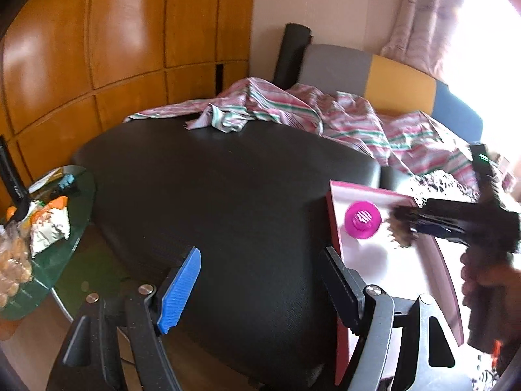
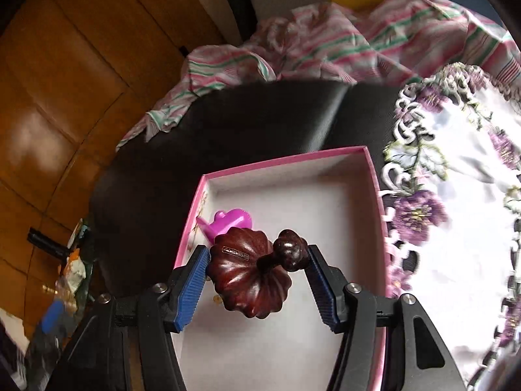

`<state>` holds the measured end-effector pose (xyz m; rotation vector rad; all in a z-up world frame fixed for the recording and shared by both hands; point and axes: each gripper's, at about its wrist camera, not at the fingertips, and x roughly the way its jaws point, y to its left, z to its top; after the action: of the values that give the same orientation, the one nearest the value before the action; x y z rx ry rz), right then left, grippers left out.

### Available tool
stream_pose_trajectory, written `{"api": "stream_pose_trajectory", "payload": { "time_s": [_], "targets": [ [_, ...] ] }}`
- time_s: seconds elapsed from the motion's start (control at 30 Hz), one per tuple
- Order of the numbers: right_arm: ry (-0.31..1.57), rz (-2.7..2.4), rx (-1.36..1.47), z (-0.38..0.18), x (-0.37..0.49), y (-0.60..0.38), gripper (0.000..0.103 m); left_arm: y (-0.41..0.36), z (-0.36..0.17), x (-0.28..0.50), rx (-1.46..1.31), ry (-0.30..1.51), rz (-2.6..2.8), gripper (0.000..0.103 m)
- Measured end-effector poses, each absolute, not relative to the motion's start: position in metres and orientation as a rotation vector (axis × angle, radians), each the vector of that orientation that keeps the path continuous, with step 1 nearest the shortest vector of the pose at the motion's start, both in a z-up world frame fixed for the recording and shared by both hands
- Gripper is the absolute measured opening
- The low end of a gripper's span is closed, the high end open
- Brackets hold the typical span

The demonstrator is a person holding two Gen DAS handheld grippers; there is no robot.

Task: Organize rigid objects
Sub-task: 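Carry the brown knob into the tray beside the magenta cup and open the right gripper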

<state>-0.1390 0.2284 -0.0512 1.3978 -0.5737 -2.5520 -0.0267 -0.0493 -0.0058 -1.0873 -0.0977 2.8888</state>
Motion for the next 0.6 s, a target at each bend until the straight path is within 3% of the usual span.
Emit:
{"api": "stream_pose_trajectory", "payload": {
  "time_s": [0.27, 0.37, 0.6],
  "targets": [
    [-0.55, -2.575, 1.427, -0.063, -0.156, 0.22, 0.062, -0.028, -0.012, -0.029, -1.091, -0.051, 2.83, 0.078],
    [-0.551, -2.588, 1.415, -0.061, -0.151, 0.223, 0.075, -0.024, -0.009, -0.029, -1.068, -0.045, 2.834, 0.08],
    [-0.484, -2.647, 1.37, -0.046, -0.137, 0.228, 0.079, -0.02, -0.005, -0.025, -1.046, -0.017, 2.835, 0.081]
  ]
}}
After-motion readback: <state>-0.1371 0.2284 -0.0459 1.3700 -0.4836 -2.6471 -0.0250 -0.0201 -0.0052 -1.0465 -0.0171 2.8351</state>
